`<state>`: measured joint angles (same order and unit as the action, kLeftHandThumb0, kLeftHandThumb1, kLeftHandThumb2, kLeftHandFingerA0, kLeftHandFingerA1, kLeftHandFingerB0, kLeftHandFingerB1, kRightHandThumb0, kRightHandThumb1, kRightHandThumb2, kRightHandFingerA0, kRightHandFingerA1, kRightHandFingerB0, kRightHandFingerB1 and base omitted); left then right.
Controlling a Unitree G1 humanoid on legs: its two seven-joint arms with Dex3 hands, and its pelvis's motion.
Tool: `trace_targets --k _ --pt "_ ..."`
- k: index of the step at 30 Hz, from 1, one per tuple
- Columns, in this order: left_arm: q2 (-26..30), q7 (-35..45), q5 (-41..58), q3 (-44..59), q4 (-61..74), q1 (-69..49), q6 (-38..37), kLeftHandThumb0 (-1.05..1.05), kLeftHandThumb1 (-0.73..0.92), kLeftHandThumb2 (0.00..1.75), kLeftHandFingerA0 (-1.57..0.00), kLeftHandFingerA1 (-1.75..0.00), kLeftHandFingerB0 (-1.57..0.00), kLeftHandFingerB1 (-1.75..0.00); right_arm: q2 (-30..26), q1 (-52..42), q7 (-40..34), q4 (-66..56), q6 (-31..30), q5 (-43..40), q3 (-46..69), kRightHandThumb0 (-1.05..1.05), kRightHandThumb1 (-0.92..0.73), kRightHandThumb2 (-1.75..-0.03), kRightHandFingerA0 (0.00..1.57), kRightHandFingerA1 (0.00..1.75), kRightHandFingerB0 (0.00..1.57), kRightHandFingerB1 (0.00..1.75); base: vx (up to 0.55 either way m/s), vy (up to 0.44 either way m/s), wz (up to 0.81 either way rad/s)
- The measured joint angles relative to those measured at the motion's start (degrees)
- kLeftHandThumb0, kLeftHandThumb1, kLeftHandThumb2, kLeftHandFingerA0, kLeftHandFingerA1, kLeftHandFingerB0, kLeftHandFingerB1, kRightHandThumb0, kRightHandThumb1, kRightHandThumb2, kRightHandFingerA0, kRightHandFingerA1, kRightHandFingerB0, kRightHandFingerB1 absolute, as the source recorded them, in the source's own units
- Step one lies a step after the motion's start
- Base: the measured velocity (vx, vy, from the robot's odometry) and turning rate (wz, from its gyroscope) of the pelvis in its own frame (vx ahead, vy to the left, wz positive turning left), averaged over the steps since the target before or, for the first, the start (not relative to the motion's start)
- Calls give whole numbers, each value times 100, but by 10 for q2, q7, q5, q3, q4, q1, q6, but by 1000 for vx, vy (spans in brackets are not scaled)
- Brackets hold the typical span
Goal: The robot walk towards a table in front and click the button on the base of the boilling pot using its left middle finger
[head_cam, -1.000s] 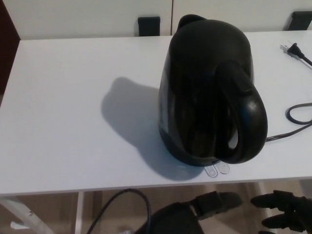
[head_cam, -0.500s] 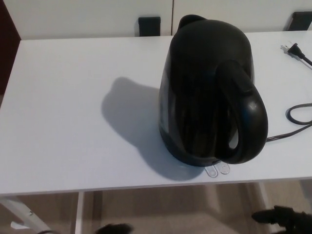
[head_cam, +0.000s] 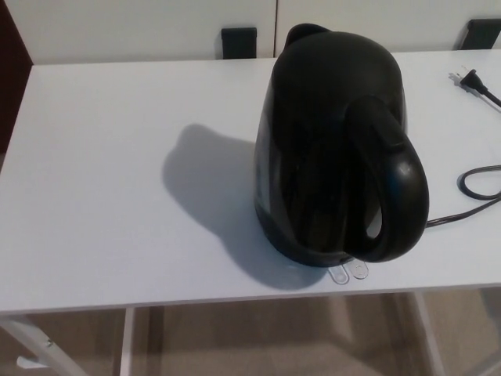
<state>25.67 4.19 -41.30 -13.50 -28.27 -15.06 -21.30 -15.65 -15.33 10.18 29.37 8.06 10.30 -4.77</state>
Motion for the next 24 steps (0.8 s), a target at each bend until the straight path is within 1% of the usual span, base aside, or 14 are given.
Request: trace_targets --k 3,4,5,6,10,11,12,14,15,18,19,20,23,24 --pt "-13 10 30 37 -56 8 7 -48 49 67 -15 -39 -13 -35 1 1 -7 28 4 0 3 -20 -52 -55 42 46 41 42 0 0 0" --pt "-16 13 39 47 -66 9 8 -41 55 57 -19 -34 -15 -27 1 2 -9 34 6 0 4 -17 -34 -80 27 56 25 54 0 0 0" --pt "-19 16 46 55 -75 11 10 -41 55 57 -19 -34 -15 -27 2 2 -12 39 7 0 6 -17 -34 -80 27 56 25 54 0 0 0" --pt "-23 20 56 65 -85 13 12 -46 51 65 -15 -37 -14 -33 6 4 -17 46 9 0 10 -31 -51 -61 20 47 19 42 0 0 0" --pt "-34 36 90 95 -107 21 19 -45 51 66 -13 -36 -13 -33 34 8 -49 62 31 -9 50 -22 -59 -61 20 49 11 42 0 0 0" --pt "-35 39 95 99 -109 23 20 -44 51 66 -14 -37 -13 -33 41 10 -58 64 38 -11 63 -14 -45 -90 4 51 0 48 0 0 0" --pt "-36 44 103 103 -110 26 22 -44 51 66 -14 -37 -13 -33 51 13 -69 66 46 -17 80 -14 -45 -90 4 51 0 48 0 0 0" --pt "-37 51 114 109 -111 29 27 -38 57 57 -19 -32 -14 -27 75 18 -84 64 61 -34 122 -20 -68 -74 0 24 0 20 0 0 0" --pt "-37 52 117 110 -111 30 28 -43 51 66 -15 -37 -13 -33 84 19 -88 62 66 -40 136 -54 -75 -62 0 11 0 11 0 0 0" --pt "-39 58 130 115 -110 33 32 -43 50 66 -15 -37 -13 -34 113 29 -104 46 81 -69 200 -54 -74 -62 0 16 0 11 0 0 0" --pt "-39 59 132 116 -110 34 33 -43 52 65 -14 -36 -12 -33 116 32 -108 41 83 -76 214 -57 -58 -82 0 30 0 22 0 0 0" --pt "-39 62 136 117 -110 35 34 -43 51 66 -14 -37 -13 -33 120 39 -115 38 89 -87 239 -51 -66 -60 0 32 0 23 0 0 0" --pt "-39 69 147 120 -112 37 35 -43 51 66 -14 -37 -13 -33 126 51 -127 38 101 -115 293 -51 -66 -60 0 32 0 23 0 0 0" --pt "-39 71 151 120 -113 37 36 -42 52 65 -14 -36 -12 -33 129 53 -130 38 105 -122 306 -32 -64 -109 6 55 5 54 0 0 0"
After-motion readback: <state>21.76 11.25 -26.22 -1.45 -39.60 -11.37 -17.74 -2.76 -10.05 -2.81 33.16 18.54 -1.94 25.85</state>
